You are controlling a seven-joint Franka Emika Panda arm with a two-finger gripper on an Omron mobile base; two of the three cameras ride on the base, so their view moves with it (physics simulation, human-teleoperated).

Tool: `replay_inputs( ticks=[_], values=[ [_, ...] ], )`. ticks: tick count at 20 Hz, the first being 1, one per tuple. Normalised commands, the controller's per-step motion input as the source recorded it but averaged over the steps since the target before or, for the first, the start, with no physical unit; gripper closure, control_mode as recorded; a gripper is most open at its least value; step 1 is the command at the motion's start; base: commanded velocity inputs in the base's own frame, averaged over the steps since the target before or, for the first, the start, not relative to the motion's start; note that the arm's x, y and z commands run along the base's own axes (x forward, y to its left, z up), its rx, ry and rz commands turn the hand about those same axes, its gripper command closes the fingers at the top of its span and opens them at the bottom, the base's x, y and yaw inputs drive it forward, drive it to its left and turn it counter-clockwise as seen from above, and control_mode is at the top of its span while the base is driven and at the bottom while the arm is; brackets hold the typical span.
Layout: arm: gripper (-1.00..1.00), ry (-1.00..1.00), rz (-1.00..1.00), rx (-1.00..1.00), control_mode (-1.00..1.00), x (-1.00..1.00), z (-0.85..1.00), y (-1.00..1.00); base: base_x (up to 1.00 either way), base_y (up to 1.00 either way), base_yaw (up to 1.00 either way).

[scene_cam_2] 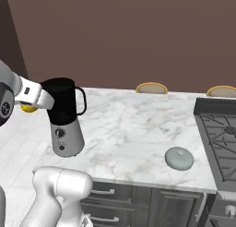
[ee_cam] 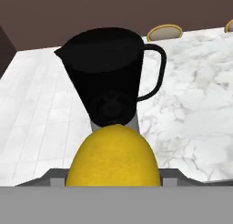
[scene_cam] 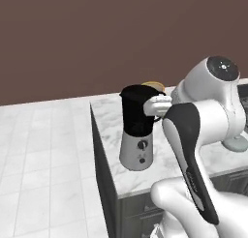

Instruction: Grab the garlic and lemon from the fridge, place them in the blender, close the lid, and turn on the blender to create a marinade.

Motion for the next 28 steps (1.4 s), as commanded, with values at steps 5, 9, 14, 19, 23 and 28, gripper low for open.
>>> replay_inputs(
  ticks=[5,9,14,19,23,28],
  values=[
    [1.0,-0.03,0.0,0.0,-1.0,0.48,0.86,0.21,0.0,0.0,0.0],
    [1.0,0.01,0.0,0.0,-1.0,0.69,0.28,0.01,0.0,0.0,0.0],
    [1.0,0.22,0.0,0.0,-1.0,0.97,-0.14,0.0,0.0,0.0,0.0],
    [1.0,0.29,0.0,0.0,-1.0,1.0,-0.7,0.0,0.0,0.0,0.0],
    [1.0,0.27,0.0,0.0,-1.0,1.0,-0.65,0.0,0.0,0.0,0.0],
    [1.0,0.2,0.0,0.0,-1.0,0.8,-0.66,0.12,0.0,0.0,0.0]
  ],
)
